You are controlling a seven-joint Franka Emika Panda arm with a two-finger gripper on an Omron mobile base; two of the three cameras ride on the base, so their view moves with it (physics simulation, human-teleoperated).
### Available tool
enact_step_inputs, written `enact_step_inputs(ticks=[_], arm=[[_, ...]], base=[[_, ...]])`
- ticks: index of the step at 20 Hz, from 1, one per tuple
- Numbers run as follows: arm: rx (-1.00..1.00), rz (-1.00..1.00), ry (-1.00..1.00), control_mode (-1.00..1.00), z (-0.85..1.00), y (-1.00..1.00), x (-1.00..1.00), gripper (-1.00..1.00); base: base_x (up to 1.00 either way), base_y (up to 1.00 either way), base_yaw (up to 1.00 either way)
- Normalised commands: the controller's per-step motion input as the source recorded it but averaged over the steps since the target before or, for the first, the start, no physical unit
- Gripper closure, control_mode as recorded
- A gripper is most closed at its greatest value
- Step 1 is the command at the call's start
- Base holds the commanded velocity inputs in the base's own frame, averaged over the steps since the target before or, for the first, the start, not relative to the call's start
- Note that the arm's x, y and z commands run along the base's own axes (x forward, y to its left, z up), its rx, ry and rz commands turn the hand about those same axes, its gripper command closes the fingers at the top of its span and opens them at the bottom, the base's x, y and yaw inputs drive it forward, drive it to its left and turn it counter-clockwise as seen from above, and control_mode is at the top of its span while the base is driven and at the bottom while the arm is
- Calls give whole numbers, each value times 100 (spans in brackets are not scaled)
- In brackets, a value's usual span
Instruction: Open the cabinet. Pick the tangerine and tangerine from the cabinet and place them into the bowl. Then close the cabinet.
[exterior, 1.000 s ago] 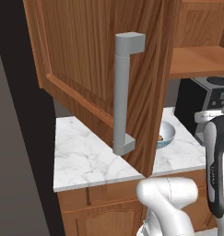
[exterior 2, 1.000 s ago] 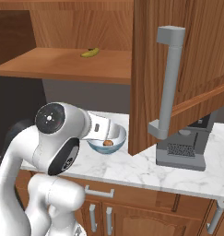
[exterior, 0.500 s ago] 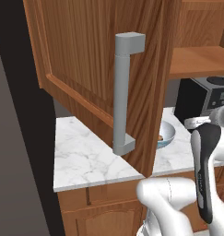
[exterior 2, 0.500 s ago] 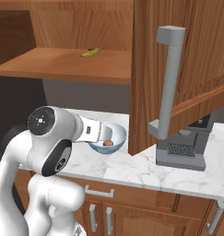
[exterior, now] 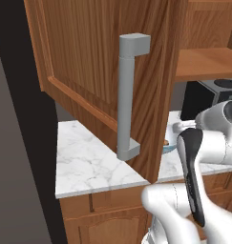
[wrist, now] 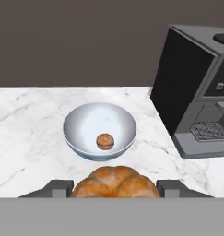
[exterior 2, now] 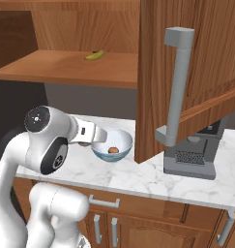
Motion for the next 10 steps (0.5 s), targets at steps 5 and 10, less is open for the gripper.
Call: enact_step_inputs(ticks=[5, 10], arm=[[0, 0, 0, -100, -23, 13, 56, 100], [0, 0, 0, -100, -27, 0, 61, 100]], base=[[0, 0, 0], [0, 0, 0]])
